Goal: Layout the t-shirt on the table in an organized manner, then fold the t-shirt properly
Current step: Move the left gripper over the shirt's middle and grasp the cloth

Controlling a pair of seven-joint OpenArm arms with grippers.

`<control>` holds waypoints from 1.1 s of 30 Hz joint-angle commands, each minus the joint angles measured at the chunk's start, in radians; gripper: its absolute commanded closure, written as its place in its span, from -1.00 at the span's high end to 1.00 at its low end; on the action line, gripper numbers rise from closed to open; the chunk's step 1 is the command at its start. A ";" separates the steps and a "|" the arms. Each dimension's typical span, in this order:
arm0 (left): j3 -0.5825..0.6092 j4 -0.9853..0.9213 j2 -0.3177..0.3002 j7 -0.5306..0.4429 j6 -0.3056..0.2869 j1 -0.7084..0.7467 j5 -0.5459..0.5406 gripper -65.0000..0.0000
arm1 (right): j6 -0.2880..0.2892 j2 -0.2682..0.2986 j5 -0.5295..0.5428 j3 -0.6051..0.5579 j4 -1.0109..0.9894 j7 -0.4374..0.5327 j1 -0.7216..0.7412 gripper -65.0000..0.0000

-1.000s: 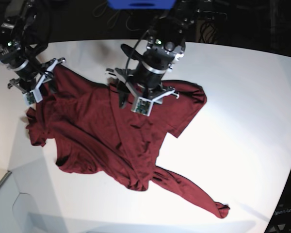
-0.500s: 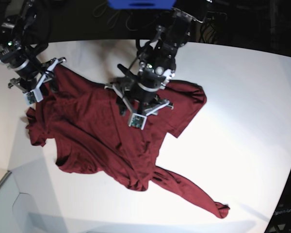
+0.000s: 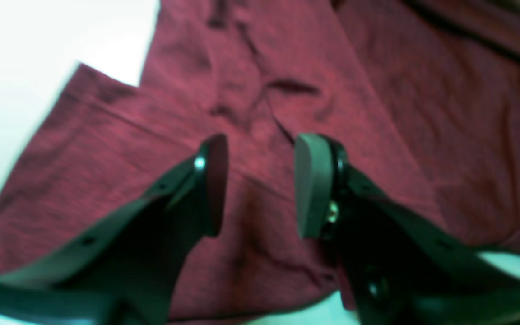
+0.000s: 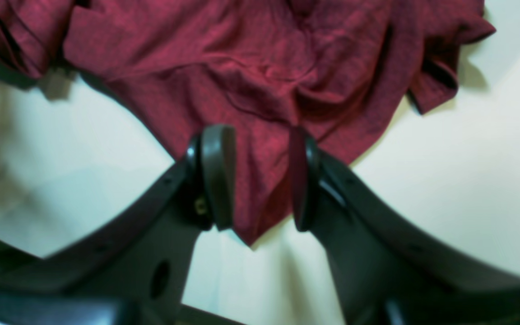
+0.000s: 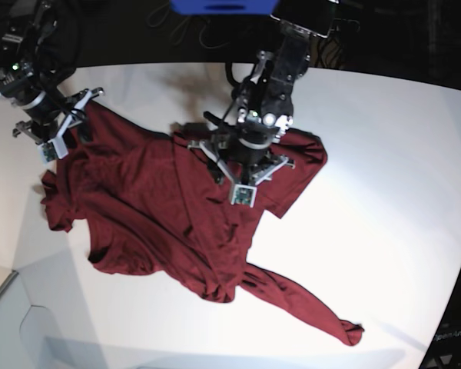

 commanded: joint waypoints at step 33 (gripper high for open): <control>0.071 0.008 0.012 -0.109 -0.010 -0.068 0.000 -1.00 | -0.004 0.013 0.010 0.002 -0.067 0.022 0.030 -0.36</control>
